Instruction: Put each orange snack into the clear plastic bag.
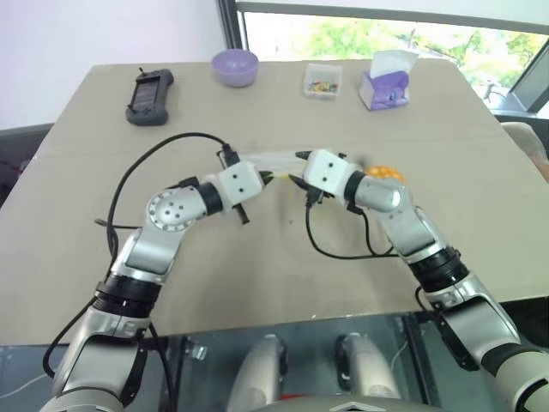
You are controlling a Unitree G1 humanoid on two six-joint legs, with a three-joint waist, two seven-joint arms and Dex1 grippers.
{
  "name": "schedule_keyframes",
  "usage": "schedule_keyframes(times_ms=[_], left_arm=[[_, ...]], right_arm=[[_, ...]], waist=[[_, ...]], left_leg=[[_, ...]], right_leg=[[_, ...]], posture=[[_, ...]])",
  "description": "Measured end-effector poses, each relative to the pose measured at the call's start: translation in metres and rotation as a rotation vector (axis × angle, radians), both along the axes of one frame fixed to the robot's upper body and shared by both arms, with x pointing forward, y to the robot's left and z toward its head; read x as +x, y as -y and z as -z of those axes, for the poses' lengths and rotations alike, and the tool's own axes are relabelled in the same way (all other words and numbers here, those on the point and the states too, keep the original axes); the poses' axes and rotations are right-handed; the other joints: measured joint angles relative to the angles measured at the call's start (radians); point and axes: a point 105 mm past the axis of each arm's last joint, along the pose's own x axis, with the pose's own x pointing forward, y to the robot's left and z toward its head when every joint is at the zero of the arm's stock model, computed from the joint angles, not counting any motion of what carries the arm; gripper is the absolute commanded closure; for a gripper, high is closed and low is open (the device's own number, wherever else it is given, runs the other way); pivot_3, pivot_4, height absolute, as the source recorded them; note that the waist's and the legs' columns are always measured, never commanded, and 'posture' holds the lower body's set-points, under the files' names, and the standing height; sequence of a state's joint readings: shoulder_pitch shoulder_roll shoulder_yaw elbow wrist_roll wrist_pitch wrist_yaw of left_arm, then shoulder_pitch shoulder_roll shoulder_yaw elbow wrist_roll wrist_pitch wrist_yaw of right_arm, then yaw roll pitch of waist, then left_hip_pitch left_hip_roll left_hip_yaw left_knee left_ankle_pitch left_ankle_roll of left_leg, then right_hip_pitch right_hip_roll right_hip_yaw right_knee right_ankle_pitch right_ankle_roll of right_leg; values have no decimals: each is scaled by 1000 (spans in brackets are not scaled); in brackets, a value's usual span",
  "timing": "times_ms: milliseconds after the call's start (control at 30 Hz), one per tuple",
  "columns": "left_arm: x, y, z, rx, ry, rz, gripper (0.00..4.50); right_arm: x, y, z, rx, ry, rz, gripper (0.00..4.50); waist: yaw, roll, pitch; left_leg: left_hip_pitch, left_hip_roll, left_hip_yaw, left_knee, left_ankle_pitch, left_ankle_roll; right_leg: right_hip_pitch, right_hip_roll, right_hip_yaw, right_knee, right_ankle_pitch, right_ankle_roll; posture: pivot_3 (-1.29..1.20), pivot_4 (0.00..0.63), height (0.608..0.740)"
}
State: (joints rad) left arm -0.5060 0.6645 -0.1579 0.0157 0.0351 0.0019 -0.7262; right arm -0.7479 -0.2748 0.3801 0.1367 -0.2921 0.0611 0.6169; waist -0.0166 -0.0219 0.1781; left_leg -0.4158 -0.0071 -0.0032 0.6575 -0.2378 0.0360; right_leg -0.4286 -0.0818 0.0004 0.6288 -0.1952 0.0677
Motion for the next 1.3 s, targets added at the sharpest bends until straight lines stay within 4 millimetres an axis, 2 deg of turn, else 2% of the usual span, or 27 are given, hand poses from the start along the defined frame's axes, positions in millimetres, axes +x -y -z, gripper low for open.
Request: schedule_keyframes(times_ms=[367,667,1300], left_arm=[[-1,-2,5,-5,-17,-8,4500],[-3,-3,13,-14,-39,-15,4500],[-5,-2,10,-31,-38,-22,4500]], right_arm=[[-2,0,1,-10,-13,-16,2426],[-5,0,-7,11,-10,-27,2426],[-6,3,-3,-45,2,-30,2426]], waist=[[0,0,0],[0,0,0],[0,0,0]], left_leg=[[0,0,0,0,0,0],[0,0,-1,0,0,0],[0,0,0,0,0,0]], right_leg=[[0,0,0,0,0,0],[0,0,0,0,0,0],[0,0,0,0,0,0]], posture=[[0,150,740],[0,150,740],[0,150,740]])
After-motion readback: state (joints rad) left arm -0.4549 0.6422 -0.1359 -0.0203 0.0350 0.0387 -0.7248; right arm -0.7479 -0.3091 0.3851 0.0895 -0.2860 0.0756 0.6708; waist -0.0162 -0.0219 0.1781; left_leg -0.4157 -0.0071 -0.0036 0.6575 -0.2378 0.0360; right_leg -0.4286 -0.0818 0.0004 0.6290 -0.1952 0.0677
